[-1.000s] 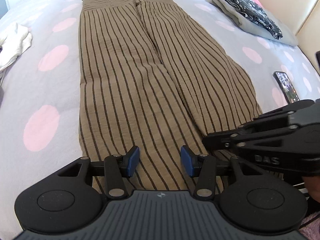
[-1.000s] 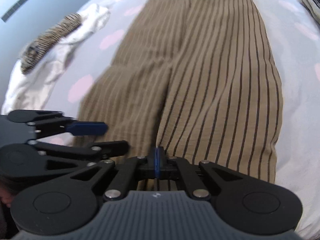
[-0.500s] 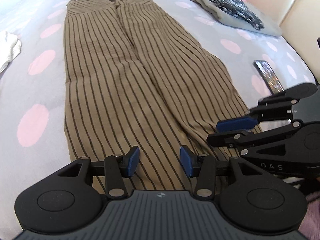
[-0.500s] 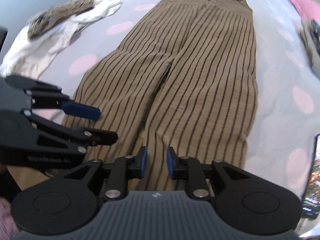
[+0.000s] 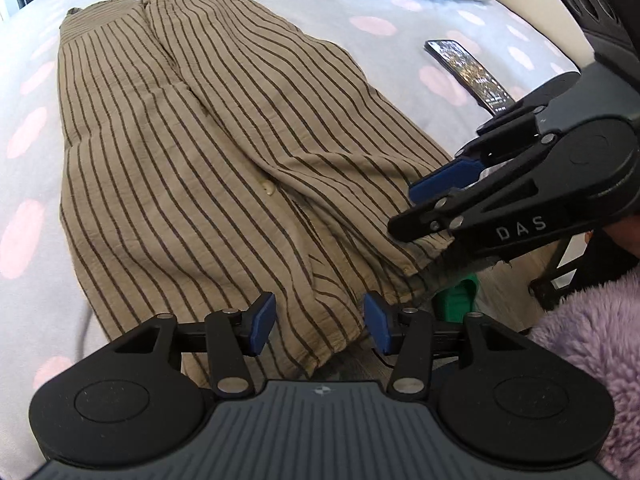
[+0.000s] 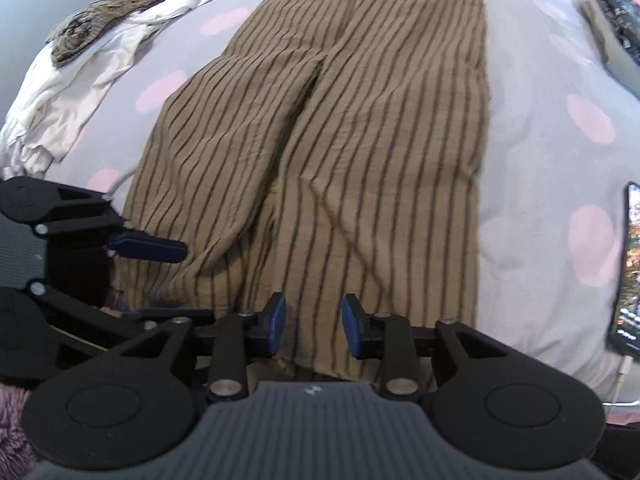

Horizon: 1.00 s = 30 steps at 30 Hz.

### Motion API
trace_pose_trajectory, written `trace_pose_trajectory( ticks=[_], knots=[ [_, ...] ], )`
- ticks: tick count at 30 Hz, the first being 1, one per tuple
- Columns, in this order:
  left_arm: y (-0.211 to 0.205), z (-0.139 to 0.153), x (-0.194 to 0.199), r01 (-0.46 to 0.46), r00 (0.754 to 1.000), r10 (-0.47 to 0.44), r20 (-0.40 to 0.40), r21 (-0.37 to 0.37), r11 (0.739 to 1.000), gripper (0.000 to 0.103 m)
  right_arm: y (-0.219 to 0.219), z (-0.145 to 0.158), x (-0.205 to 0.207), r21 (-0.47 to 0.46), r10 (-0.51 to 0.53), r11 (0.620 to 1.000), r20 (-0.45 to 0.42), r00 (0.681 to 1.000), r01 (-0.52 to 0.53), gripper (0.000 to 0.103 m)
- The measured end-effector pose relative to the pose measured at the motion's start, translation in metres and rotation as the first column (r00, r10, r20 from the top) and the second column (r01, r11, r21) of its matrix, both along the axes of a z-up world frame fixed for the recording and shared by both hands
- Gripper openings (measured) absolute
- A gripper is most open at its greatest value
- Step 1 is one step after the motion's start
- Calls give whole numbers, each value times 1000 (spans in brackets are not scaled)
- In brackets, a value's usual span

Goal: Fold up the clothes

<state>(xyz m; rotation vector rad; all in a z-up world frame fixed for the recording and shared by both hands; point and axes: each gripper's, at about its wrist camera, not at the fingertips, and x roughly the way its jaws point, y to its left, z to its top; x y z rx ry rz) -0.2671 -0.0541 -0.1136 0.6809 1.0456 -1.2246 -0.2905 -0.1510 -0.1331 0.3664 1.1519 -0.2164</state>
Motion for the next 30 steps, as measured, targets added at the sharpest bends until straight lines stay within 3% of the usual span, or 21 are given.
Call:
trace_pose_trajectory(
  ticks=[5,8,9,10,11,13,14,20,22,30],
  knots=[
    [-3,-6,-5,8,1000,-8,11,18,1000,43,11,-7,8,9,72,997,-25,997,-72,40],
    [-7,-13,-8,22,999,-24,39,45,999,36,15,-15,14,3,93,996,-50,994,-93,38],
    [-9,-16,-8,12,999,-15,49,57,998,29,15,-17,16,2,90,996,-56,994,-90,35],
    [-10,-18,-7,1,998,-4,56,61,998,21,14,-17,15,8,82,997,-54,995,-82,17],
    [-10,-18,-5,-9,998,6,57,59,998,17,12,-17,14,13,75,997,-52,996,-75,8],
    [-6,-15,-1,-20,999,18,37,48,999,2,10,-12,11,26,66,997,-26,997,-66,2],
    [-5,-13,1,-24,999,23,24,42,999,0,9,-9,9,36,66,997,-5,998,-66,1],
    [14,16,14,-14,995,5,-97,-100,995,0,13,6,1,156,126,977,114,985,-143,1],
    [19,21,17,-5,993,-9,-116,-117,993,0,16,6,2,154,150,974,111,982,-166,1],
    [4,-6,5,98,991,-97,-96,7,995,0,13,-10,15,179,176,967,45,983,-182,2]
  ],
)
